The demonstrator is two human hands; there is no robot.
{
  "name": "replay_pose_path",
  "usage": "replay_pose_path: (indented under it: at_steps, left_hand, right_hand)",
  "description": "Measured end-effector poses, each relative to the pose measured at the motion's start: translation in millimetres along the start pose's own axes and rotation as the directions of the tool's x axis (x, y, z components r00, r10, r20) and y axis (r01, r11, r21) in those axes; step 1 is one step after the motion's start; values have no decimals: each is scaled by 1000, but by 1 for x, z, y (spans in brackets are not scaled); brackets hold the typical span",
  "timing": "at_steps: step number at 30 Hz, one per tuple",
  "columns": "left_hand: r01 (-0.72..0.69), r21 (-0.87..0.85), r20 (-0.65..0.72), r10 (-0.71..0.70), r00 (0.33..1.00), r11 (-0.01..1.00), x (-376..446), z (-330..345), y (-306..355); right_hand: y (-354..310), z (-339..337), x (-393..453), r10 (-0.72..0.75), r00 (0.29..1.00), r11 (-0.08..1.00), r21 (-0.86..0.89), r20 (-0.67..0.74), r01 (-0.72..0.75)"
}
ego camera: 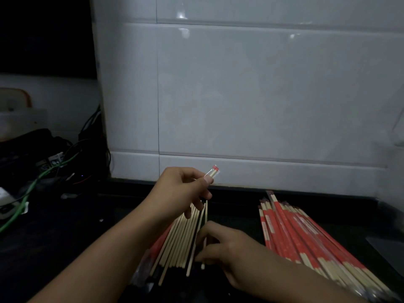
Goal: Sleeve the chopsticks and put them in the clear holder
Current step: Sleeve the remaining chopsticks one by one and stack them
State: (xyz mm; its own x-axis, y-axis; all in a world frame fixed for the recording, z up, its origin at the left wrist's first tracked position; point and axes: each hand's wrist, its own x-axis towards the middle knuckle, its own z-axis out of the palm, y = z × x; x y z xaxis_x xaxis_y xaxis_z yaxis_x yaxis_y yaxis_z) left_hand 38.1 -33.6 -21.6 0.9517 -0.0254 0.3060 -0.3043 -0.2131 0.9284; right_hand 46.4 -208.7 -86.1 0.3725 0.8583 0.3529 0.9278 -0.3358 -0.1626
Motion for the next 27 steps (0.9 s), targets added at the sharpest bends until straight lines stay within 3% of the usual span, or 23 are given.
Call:
replay_pose_path:
  at_steps: [4,7,9,11,12,13,15,17,19,22,27]
  left_hand:
    - [7,2,12,-7,1000,1000,0,1,-1]
    - [12,1,12,-12,1000,1000,1,1,-2]
    - [13,-11,5,-13,1000,1000,2,1,-2]
    - [11,-14,7,-11,1000,1000,2,0,-2]
    - [8,-3,13,-8,1000,1000,1,0,-3]
    - [3,20,23,-3,1000,1000,1,0,-3]
    - [-7,76,56,3,998,997,2,0,-6]
    - [-24,139,99,10,995,990,2,3,-7]
    - [-47,193,139,21,990,980,1,7,-7]
    - [-85,220,176,46,983,972,-1,10,-7]
    - [-129,231,195,84,977,964,-2,10,-8]
  right_hand:
    - [-1,-4,-1,13,1000,999,-30,11,-13]
    - [-5,-4,-3,-60,998,966,-252,7,59]
    - [-5,-4,-2,-95,993,950,-306,-69,70]
    - [-9,-10,-2,-70,961,989,-142,-266,33]
    - [-11,-17,-1,-4,907,1000,-18,-422,-4]
    - [-14,-27,-1,82,802,995,95,-591,-31]
    - [-15,-50,-4,290,497,945,326,-818,-14]
    - [-3,-76,-13,460,242,877,480,-854,27]
    - [15,-95,-28,563,85,823,567,-822,25]
    - [33,-106,-41,660,-53,749,652,-749,115]
    - [36,-109,-42,644,-101,764,636,-758,104]
